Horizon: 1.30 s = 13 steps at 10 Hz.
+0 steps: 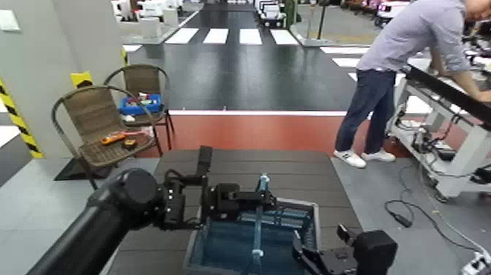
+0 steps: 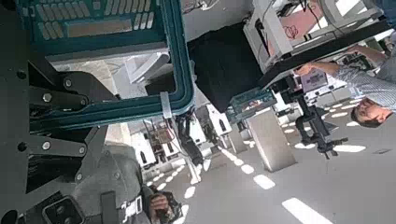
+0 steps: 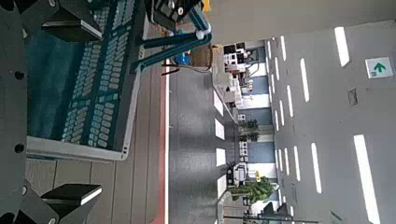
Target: Place the crate on the table.
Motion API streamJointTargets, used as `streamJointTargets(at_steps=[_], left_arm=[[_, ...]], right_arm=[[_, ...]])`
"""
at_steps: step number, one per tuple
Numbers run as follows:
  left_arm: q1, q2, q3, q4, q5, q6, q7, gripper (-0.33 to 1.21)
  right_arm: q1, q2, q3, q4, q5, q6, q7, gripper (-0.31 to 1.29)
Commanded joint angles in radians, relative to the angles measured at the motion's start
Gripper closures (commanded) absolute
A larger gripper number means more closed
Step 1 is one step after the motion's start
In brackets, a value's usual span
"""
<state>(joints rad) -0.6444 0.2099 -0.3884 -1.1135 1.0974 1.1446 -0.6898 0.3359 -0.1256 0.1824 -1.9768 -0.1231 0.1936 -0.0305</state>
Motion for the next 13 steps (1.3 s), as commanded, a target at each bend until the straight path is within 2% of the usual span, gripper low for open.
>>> streamJointTargets(at_steps=[1, 4, 9, 13], left_arm=[[-0.075, -0.032, -0.058, 0.141, -0.011, -0.062, -0.008, 1.19], [-0.163, -0.072, -0.072, 0.262, -0.05, -0.135, -0.031, 1.19], [-0.267, -0.129, -0.061, 0.458, -0.09, -0.223, -0.033, 1.19], [-0.282, -0.138, -0.038, 0.534, -0.139, -0.236, -0.047, 1.19]], right_arm=[[-0.005, -0.005, 0.002, 0.003, -0.007, -0.01, 0.001, 0.15], [-0.009, -0.009, 0.005, 0.006, -0.015, -0.013, 0.003, 0.15], [-0.015, -0.011, 0.009, 0.01, -0.027, -0.02, 0.004, 0.15], [-0.017, -0.011, 0.014, 0.016, -0.033, -0.028, 0.004, 0.15]])
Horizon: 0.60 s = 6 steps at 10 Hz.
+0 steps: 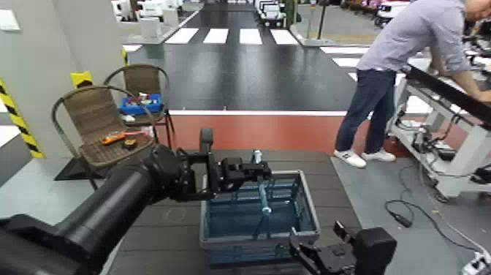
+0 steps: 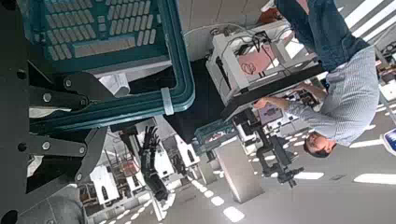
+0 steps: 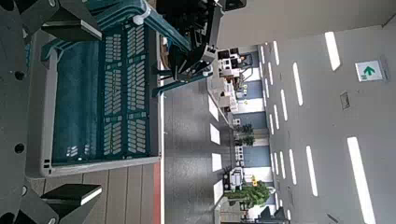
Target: Place the crate on the table.
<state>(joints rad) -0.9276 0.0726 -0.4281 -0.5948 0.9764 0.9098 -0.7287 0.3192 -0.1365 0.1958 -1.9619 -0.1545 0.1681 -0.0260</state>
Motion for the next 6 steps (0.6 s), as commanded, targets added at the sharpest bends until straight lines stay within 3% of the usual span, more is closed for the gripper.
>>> streamJointTargets(at_steps=[1, 2, 3, 6], left_arm=[[0.001, -0.002, 0.0, 0.016, -0.047, 0.0, -0.023, 1.12], [0.004, -0.002, 0.0, 0.021, -0.054, 0.0, -0.028, 0.92], [0.006, -0.002, -0.003, 0.026, -0.058, 0.0, -0.032, 0.86], [0.024, -0.002, 0.019, 0.027, -0.062, -0.016, -0.047, 0.38]], right_arm=[[0.0, 0.002, 0.001, 0.003, -0.003, -0.002, 0.0, 0.15], [0.0, 0.002, 0.001, 0.005, -0.007, -0.001, 0.0, 0.15], [0.0, 0.002, 0.001, 0.005, -0.008, -0.001, 0.0, 0.15], [0.001, 0.003, -0.001, 0.005, -0.013, -0.001, 0.0, 0.15]])
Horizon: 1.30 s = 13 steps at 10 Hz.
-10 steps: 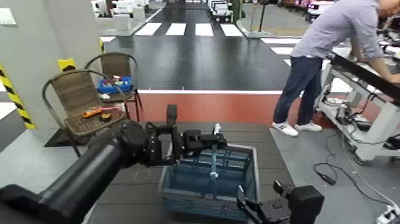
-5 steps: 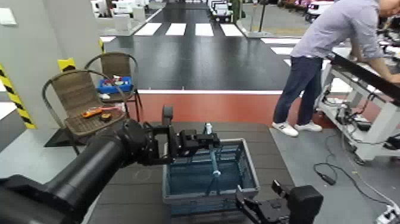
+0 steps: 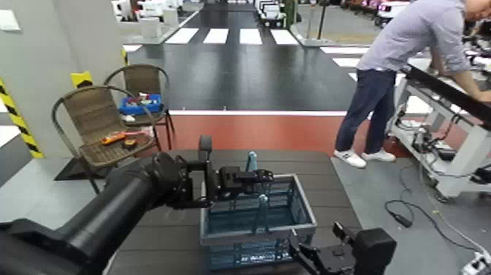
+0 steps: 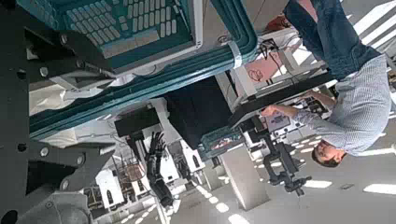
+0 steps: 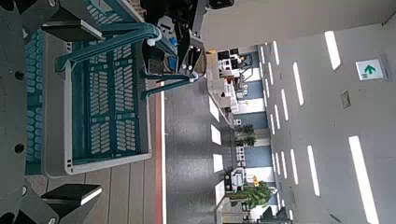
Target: Place the crate on the table.
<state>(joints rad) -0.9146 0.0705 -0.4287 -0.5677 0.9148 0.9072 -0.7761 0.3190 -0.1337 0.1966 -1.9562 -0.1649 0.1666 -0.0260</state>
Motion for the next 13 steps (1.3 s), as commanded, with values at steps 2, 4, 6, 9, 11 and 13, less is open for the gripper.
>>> streamJointTargets(at_steps=[2, 4, 6, 9, 11, 13], left_arm=[[0.026, 0.008, 0.03, -0.009, -0.001, -0.019, -0.002, 0.03], [0.051, 0.018, 0.047, -0.035, -0.001, -0.025, -0.002, 0.03], [0.1, 0.045, 0.082, -0.133, -0.019, -0.033, -0.002, 0.07], [0.263, 0.098, 0.226, -0.431, -0.08, -0.105, 0.051, 0.16], [0.421, 0.126, 0.327, -0.686, -0.08, -0.149, 0.221, 0.16], [0.585, 0.158, 0.357, -0.868, -0.047, -0.26, 0.356, 0.16]], right_arm=[[0.003, 0.002, -0.003, -0.001, -0.004, 0.002, 0.0, 0.15], [0.005, 0.003, -0.003, -0.001, -0.004, 0.007, 0.001, 0.15], [0.008, 0.003, -0.008, -0.001, -0.002, 0.011, 0.001, 0.15], [0.015, 0.008, -0.016, -0.006, -0.002, 0.014, 0.001, 0.15], [0.02, 0.011, -0.02, -0.007, -0.002, 0.014, 0.003, 0.15], [0.023, 0.012, -0.023, -0.007, -0.004, 0.014, 0.003, 0.15]])
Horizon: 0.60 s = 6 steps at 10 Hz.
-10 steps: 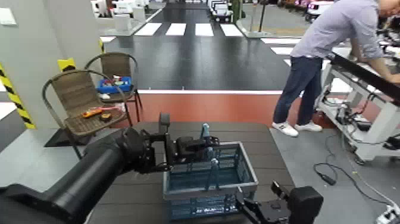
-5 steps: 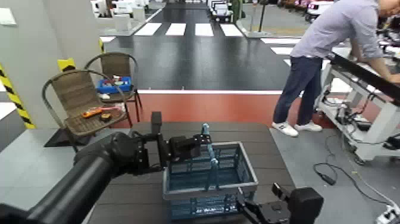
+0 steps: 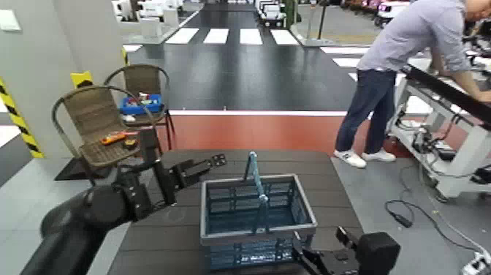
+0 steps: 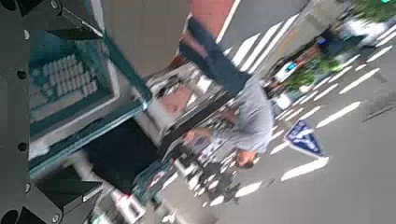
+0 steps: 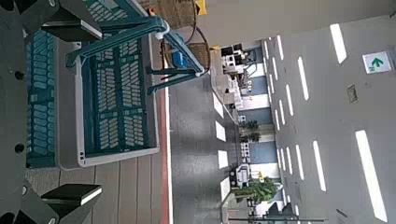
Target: Place the crate on the table.
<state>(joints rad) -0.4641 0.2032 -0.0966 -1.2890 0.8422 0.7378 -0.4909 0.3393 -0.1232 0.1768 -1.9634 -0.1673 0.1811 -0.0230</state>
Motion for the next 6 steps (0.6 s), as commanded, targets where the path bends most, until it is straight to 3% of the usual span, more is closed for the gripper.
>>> streamJointTargets(at_steps=[1, 2, 3, 5, 6], left_arm=[[0.217, 0.039, 0.023, -0.211, 0.047, -0.172, 0.121, 0.16], [0.298, 0.041, 0.034, -0.277, 0.044, -0.219, 0.156, 0.16], [0.381, 0.038, 0.032, -0.334, 0.001, -0.348, 0.19, 0.16], [0.513, -0.016, 0.026, -0.385, -0.15, -0.624, 0.227, 0.16], [0.548, -0.036, 0.034, -0.398, -0.229, -0.69, 0.235, 0.16]], right_arm=[[0.003, 0.004, -0.007, 0.0, -0.001, 0.0, 0.001, 0.15], [0.006, 0.004, -0.01, -0.003, -0.003, 0.0, 0.001, 0.15], [0.007, 0.004, -0.013, -0.003, -0.003, -0.003, 0.003, 0.15], [0.012, 0.005, -0.017, -0.002, -0.003, -0.006, 0.005, 0.15], [0.012, 0.005, -0.019, -0.003, -0.003, -0.008, 0.006, 0.15]])
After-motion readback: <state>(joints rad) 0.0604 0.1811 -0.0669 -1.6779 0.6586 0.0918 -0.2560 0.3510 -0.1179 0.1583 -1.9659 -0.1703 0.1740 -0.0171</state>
